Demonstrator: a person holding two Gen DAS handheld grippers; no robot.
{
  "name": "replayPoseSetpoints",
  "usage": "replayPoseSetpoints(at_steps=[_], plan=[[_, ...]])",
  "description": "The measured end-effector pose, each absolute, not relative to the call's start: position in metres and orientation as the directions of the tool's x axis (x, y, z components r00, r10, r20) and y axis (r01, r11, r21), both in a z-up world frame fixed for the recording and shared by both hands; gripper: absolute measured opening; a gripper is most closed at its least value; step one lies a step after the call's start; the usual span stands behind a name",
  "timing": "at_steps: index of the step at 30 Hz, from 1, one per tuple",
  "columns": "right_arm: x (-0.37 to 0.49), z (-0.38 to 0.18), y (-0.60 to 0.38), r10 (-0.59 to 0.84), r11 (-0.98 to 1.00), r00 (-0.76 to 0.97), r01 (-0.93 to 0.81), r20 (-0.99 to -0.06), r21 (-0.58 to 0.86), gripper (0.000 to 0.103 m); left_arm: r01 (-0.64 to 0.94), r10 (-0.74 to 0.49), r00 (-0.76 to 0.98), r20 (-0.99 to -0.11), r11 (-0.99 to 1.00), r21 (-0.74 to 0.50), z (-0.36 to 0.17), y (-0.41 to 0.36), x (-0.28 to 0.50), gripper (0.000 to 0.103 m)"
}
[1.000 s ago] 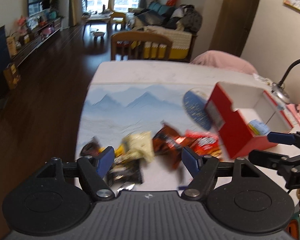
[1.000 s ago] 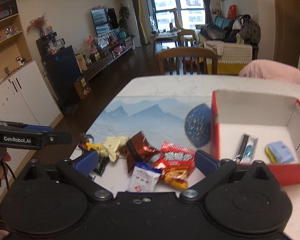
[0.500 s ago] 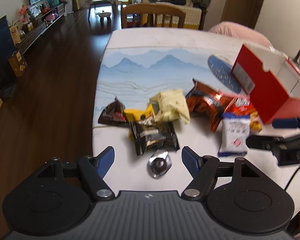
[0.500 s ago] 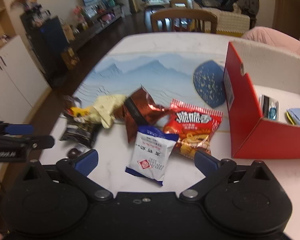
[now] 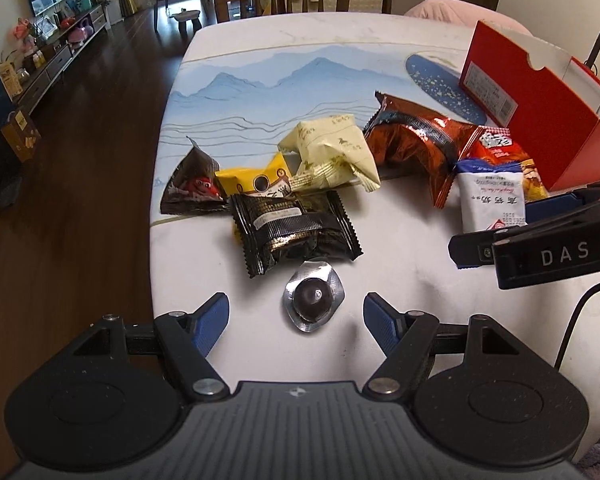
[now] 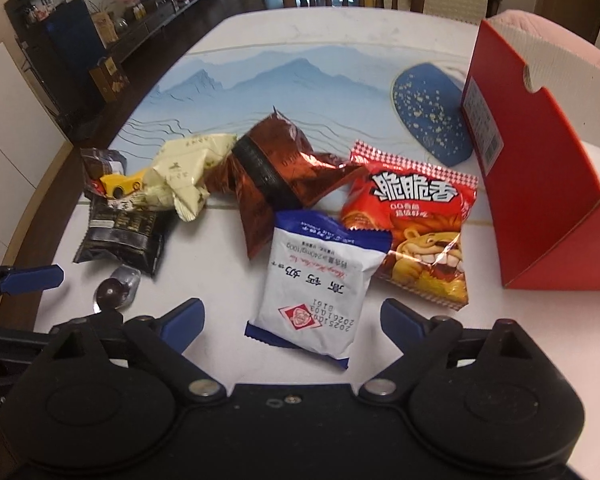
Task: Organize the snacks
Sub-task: 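Grasp the silver-wrapped round chocolate with the left tool while the right tool grasps the white milk packet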
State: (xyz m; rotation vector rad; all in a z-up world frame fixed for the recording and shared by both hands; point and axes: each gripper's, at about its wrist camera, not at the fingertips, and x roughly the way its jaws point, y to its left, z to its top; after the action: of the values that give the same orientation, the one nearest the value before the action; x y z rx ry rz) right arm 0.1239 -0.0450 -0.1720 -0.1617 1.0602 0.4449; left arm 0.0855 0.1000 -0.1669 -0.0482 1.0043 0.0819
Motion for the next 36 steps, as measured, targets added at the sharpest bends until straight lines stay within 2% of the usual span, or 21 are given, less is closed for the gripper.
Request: replayPoseSetpoints(at_steps=[5, 7, 9, 11, 14, 16, 21, 27, 36], plan=[[0.129, -0.176, -0.041, 0.247, 0.918, 0.41, -0.39, -0.878, 0.076, 0.086, -0.094, 0.052, 0.531, -0.846, 0.996, 0.002, -0.174, 0.099, 0.089, 0.073], [0.13, -0.176, -0.041, 0.25, 0.916, 0.404, -0.393, -0.88, 0.081, 0.079, -0.096, 0.055, 0.534, -0.844, 0.995, 0.004, -0.174, 0.098, 0.09, 0.073], [0.13, -0.176, -0.039, 0.247, 0.915, 0.401, -0.395, -0.882, 0.077, 0.077, -0.093, 0.048, 0.532, -0.845, 0.996, -0.002, -0.175, 0.098, 0.091, 0.066], [0.131, -0.178, -0.039, 0.245, 0.914, 0.394, -0.398, -0.886, 0.076, 0.075, -0.09, 0.043, 0.529, -0.848, 0.996, -0.006, -0.176, 0.097, 0.091, 0.065], [0.131, -0.179, -0.034, 0.237, 0.914, 0.397, -0.399, -0.887, 0.065, 0.074, -0.09, 0.046, 0.533, -0.845, 0.996, -0.002, -0.177, 0.095, 0.091, 0.057], [0.13, -0.179, -0.032, 0.236, 0.914, 0.402, -0.401, -0.885, 0.061, 0.072, -0.088, 0.047, 0.531, -0.846, 0.996, 0.001, -0.176, 0.094, 0.092, 0.055], [0.129, -0.178, -0.031, 0.219, 0.913, 0.42, -0.407, -0.881, 0.033, 0.054, -0.083, 0.048, 0.526, -0.849, 0.997, 0.005, -0.174, 0.089, 0.095, 0.037], [0.126, -0.175, -0.038, 0.243, 0.908, 0.415, -0.416, -0.877, 0.054, 0.046, -0.098, 0.054, 0.522, -0.851, 0.995, 0.003, -0.173, 0.088, 0.095, 0.035], [0.116, -0.166, -0.061, 0.283, 0.911, 0.405, -0.398, -0.87, 0.111, 0.045, -0.162, 0.046, 0.508, -0.86, 0.986, -0.043, -0.172, 0.097, 0.088, 0.034]])
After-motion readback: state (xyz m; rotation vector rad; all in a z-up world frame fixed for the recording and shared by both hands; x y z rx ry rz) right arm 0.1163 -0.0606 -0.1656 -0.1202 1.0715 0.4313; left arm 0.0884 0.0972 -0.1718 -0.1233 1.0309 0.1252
